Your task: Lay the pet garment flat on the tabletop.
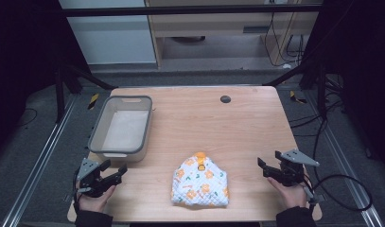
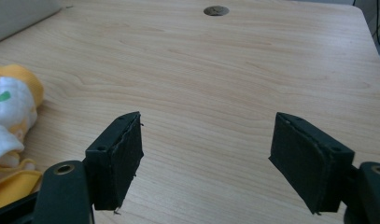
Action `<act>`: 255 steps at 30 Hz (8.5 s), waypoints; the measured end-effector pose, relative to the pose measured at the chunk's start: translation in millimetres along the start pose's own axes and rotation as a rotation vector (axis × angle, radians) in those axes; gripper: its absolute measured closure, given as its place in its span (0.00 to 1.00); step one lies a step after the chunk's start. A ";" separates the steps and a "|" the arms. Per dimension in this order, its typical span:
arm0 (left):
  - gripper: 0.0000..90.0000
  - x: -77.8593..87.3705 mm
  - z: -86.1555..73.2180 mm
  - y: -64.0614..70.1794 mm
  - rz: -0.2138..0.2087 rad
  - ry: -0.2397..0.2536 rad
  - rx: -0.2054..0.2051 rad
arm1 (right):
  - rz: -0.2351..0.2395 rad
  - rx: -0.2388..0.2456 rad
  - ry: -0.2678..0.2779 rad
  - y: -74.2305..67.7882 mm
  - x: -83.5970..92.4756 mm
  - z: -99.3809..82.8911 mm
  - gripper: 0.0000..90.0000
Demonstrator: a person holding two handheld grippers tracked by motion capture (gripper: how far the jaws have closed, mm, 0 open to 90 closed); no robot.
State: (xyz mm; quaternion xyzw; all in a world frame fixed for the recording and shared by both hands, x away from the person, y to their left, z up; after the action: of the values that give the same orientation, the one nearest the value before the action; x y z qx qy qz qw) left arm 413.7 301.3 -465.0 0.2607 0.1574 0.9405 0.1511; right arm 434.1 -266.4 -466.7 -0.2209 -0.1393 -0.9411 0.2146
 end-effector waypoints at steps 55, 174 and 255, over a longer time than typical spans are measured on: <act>0.40 -65.4 13.3 113.5 -0.238 -0.172 -0.212 | 0.317 0.166 0.003 -74.2 -38.4 64.1 0.51; 0.98 -44.8 29.9 174.8 -0.390 -0.180 -0.351 | 0.369 0.210 0.153 -99.2 -15.7 85.5 0.94; 0.98 -148.4 20.3 122.3 -0.135 -0.332 -0.202 | 0.293 0.094 -0.158 -64.4 -108.2 66.5 0.90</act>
State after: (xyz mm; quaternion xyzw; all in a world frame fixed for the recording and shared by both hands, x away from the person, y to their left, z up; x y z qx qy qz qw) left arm 521.3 140.7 -468.3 0.3845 0.0521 0.8834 0.2629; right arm 515.5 -149.6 -471.5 -0.3021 -0.1658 -0.8719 0.3478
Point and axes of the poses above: each handheld gripper's, and its own axes: x roughly backward along the jaws, z roughly out of its top, y roughly to its right, the point moved 1 cm from there along -x, roughly forward along the jaws, and after that the axes turned 15 degrees about x, right-handed, at the moved point
